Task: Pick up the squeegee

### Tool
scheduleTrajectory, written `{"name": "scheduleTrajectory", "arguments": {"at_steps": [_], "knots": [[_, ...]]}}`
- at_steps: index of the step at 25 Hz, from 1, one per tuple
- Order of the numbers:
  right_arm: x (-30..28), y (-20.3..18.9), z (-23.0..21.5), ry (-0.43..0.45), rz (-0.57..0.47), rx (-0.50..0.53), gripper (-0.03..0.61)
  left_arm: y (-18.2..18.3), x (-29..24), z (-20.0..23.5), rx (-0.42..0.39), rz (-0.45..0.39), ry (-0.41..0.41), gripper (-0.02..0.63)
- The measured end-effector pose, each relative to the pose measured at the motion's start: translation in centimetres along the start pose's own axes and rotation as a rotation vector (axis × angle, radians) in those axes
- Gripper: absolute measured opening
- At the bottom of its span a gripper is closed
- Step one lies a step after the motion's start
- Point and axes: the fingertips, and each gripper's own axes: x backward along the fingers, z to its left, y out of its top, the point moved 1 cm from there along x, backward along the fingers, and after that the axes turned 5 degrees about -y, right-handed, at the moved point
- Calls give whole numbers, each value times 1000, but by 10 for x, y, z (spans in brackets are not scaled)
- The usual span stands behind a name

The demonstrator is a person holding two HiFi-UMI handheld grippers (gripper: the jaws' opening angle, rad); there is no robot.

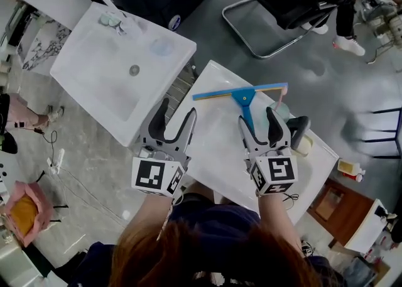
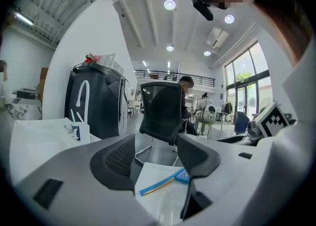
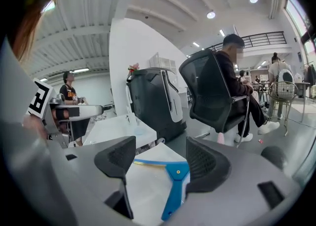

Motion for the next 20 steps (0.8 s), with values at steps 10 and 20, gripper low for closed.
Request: {"name": "scheduleTrajectory", "arguments": {"at_steps": [10,20], "knots": [[-24,-63,-11,-44,138,16,328,-16,6,11,7,17,27,259],[-50,-117,-12,-49,266,32,323,-34,15,18,18,50,50,259]]}}
